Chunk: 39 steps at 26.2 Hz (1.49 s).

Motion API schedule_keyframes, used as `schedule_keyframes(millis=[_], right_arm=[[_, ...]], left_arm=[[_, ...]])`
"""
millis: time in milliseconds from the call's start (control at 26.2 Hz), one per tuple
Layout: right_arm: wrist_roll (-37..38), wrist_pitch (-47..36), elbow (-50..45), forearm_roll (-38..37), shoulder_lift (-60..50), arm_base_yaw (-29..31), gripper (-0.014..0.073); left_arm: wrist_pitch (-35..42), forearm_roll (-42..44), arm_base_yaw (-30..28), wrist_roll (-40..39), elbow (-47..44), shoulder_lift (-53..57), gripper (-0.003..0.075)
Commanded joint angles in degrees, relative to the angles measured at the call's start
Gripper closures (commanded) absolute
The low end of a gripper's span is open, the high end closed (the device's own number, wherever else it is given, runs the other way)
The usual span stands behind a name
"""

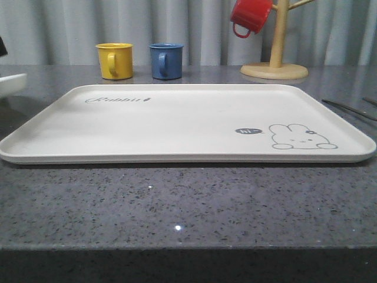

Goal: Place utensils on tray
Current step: 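Reach the left gripper to the white plate and grasp its rim, then lift the white plate onto the tray and open the left gripper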

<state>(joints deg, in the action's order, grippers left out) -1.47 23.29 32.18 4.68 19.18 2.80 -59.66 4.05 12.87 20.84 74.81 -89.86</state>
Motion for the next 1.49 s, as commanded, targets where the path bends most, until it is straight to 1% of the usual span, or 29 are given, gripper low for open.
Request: schedule_keyframes(millis=[0, 114, 229, 381, 457, 533, 724, 952, 990, 1067, 1181, 1219, 1257, 1295, 1333, 1448], right_arm=[[-0.6, -4.6, 2.0, 0.0, 0.9, 0.2, -0.0017], [-0.6, -4.6, 2.0, 0.0, 0.9, 0.2, -0.0017], [-0.6, -4.6, 2.0, 0.0, 0.9, 0.2, -0.0017], [-0.6, -4.6, 2.0, 0.0, 0.9, 0.2, -0.0017], [-0.6, -4.6, 2.0, 0.0, 0.9, 0.2, -0.0017], [-0.6, -4.6, 2.0, 0.0, 0.9, 0.2, -0.0017], [-0.6, -4.6, 2.0, 0.0, 0.9, 0.2, -0.0017], [-0.6, -4.6, 2.0, 0.0, 0.9, 0.2, -0.0017], [-0.6, -4.6, 2.0, 0.0, 0.9, 0.2, -0.0017], [-0.6, -4.6, 2.0, 0.0, 0.9, 0.2, -0.0017], [-0.6, -4.6, 2.0, 0.0, 0.9, 0.2, -0.0017], [-0.6, -4.6, 2.0, 0.0, 0.9, 0.2, -0.0017], [-0.6, -4.6, 2.0, 0.0, 0.9, 0.2, -0.0017], [-0.6, -4.6, 2.0, 0.0, 0.9, 0.2, -0.0017], [-0.6, -4.6, 2.0, 0.0, 0.9, 0.2, -0.0017], [-0.6, -4.6, 2.0, 0.0, 0.9, 0.2, -0.0017]], left_arm=[[0.7, 0.7, 3.2, -0.7, 5.4, 5.2, 0.0738], [0.7, 2.5, 8.2, -0.7, 9.1, 6.2, 0.0738], [1.0, 2.5, 15.0, -0.7, 11.6, 6.0, 0.0738], [2.9, 2.5, 24.7, -2.0, 11.8, 4.3, 0.0738], [3.0, 2.5, 28.3, -2.2, 11.8, 2.4, 0.0738], [2.9, 1.8, 30.4, -2.2, 11.8, 0.5, 0.0738], [1.8, -1.1, 31.5, -2.2, 11.8, -3.8, 0.0738], [-3.2, -1.2, 31.3, -2.4, 11.8, -8.9, 0.0734], [-3.6, -1.2, 31.3, -2.9, 11.8, -9.3, 0.0713], [-3.7, -1.2, 31.3, -3.7, 11.8, -9.6, 0.0606], [-3.6, -0.7, 31.3, -5.4, 12.2, -9.6, 0.0408], [-3.8, -0.2, 31.3, -6.5, 12.7, -9.4, 0.036], [-4.4, 0.0, 31.3, -6.8, 13.4, -9.3, 0.0331], [-5.4, 0.0, 31.3, -6.8, 14.4, -9.1, 0.0323], [-6.4, 0.2, 31.3, -6.8, 15.8, -9.0, 0.0332], [-9.3, 1.6, 31.1, -6.8, 19.5, -8.2, 0.0394]])
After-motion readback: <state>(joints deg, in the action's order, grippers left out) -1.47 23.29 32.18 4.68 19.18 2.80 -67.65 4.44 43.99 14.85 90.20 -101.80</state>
